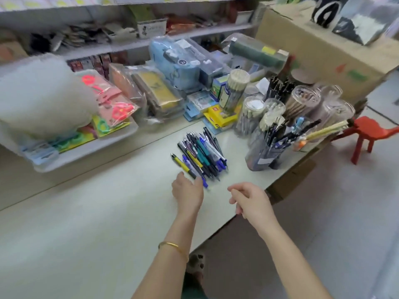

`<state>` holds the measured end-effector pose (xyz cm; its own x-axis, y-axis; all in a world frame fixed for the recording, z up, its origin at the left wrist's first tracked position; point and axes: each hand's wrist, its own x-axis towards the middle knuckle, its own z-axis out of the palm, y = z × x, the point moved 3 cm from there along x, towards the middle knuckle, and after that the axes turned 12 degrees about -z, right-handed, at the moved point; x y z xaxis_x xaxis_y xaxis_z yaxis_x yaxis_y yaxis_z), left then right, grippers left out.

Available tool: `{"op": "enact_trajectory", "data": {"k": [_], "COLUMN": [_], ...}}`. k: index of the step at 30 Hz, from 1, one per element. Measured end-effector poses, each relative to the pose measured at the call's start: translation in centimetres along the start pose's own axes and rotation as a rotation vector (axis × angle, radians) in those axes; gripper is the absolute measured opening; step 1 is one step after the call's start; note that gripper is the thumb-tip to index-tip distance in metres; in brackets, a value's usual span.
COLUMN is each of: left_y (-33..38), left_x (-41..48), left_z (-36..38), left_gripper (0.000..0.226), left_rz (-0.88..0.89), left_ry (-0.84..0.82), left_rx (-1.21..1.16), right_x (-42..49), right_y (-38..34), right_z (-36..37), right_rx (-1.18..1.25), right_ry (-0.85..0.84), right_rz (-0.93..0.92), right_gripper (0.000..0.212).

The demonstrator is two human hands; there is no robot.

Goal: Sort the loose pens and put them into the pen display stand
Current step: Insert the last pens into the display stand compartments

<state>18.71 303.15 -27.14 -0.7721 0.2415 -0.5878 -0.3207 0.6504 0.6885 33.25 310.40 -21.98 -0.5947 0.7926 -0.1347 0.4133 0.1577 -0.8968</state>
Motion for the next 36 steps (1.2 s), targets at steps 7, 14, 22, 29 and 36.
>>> {"op": "enact_trajectory", "data": {"k": [7,14,22,29,36], "left_y": [3.8,4.8,5.6,4.3,2.5], "left_x": [2.4,3.6,4.8,5.5,5.7], "left_z": [4.2,5.6,4.7,3.2,0.8], "left_gripper": [0.079,0.085,0.085,0.080,0.074], "left_rz": [0.056,0.019,-0.035,-0.029,-0.043], "left_ry": [0.350,0.484,0.574,0.618,0.630], "left_rx": [0.208,0.267,0.273,0.346,0.317], "right_x": [7.9,15.1,18.3,16.7,14.0], "right_y": [1.3,1.1,1.3,1.4,1.0], "right_z": [-0.6,3.0,5.4,7.1,9.3], "right_rx": [-0.162,-0.477,-0.683,-0.770,-0.763], "right_ry": [-0.062,-0.163,-0.224,-0.242,-0.257], "right_rz": [-0.085,-0.315,-0.348,-0.457,-0.540], "right_gripper": [0.016,0.047,0.060,0.055,0.056]}}
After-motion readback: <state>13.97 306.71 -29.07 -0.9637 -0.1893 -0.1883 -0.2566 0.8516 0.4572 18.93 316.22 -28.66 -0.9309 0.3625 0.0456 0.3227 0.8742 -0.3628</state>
